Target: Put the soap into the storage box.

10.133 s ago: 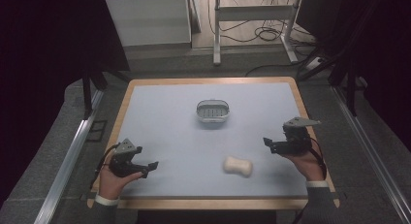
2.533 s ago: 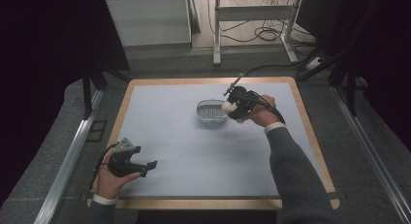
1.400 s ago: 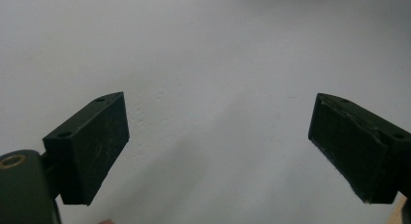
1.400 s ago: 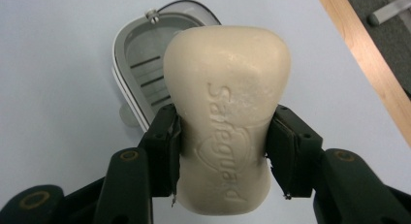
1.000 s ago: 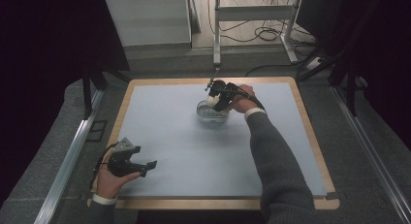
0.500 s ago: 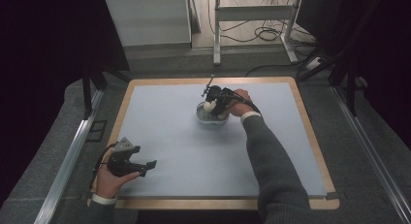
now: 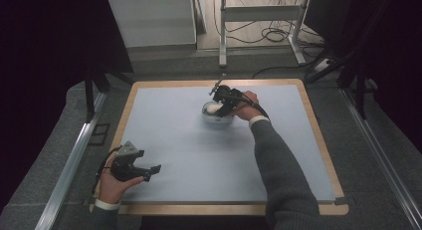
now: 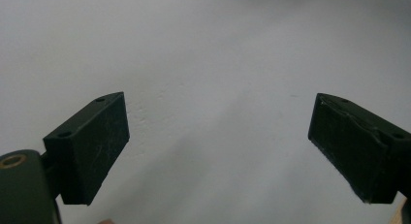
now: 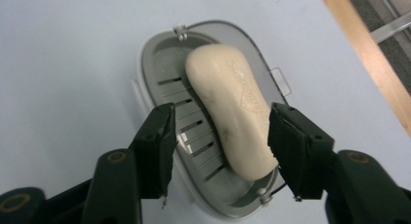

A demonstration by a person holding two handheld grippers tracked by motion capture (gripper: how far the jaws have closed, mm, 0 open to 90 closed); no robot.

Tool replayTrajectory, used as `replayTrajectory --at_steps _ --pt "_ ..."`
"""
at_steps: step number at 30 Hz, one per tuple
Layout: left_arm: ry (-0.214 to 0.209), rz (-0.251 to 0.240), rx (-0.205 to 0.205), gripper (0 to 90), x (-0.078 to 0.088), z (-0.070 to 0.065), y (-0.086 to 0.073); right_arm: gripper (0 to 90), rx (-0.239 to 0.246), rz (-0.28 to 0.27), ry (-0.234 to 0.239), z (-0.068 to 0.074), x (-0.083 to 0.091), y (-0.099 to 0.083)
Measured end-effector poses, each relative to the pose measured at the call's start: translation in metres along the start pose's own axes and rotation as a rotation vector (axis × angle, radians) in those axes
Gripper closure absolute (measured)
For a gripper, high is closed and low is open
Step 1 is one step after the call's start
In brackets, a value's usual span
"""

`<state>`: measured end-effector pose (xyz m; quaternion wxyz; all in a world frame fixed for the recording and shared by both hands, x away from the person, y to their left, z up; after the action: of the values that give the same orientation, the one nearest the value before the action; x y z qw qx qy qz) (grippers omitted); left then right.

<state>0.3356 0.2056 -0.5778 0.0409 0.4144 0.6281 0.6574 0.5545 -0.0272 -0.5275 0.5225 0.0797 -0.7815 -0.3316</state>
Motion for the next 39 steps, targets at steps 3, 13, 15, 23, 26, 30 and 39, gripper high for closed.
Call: replayTrajectory --at_steps 3,13,15,23,26,30,39 --pt "0.000 0.000 0.000 8.0 0.000 0.000 0.000 38.3 -0.045 -0.058 -0.029 -0.004 0.010 0.004" --pt "0.004 -0.003 0.000 8.0 0.000 0.000 0.000 29.2 -0.166 -0.193 -0.055 0.004 0.042 -0.012" --pt "0.005 -0.003 -0.001 8.0 0.000 0.000 0.000 28.9 -0.186 -0.202 -0.067 0.006 0.048 -0.021" --pt "0.011 0.003 -0.002 8.0 0.000 -0.002 -0.002 27.9 -0.244 -0.262 -0.076 0.018 0.071 -0.063" --pt "0.013 0.008 -0.007 8.0 0.000 -0.002 -0.003 27.3 -0.269 -0.286 -0.082 0.022 0.081 -0.080" --pt "0.014 0.005 -0.004 8.0 0.001 -0.003 -0.003 26.7 -0.321 -0.311 -0.090 0.033 0.092 -0.103" --pt "0.020 0.007 -0.004 8.0 0.000 -0.002 -0.003 25.3 -0.349 -0.314 -0.119 0.055 0.106 -0.150"
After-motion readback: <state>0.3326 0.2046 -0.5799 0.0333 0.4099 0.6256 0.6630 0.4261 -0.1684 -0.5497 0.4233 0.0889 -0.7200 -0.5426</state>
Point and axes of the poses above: each handheld gripper's, and its own axes: x roughly backward along the jaws, y roughly out of its top, z roughly to its left, the point moved 10 cm from there along -x, roughly forward along the jaws, and after that the axes turned 11 degrees about -z, right-handed, at the moved point
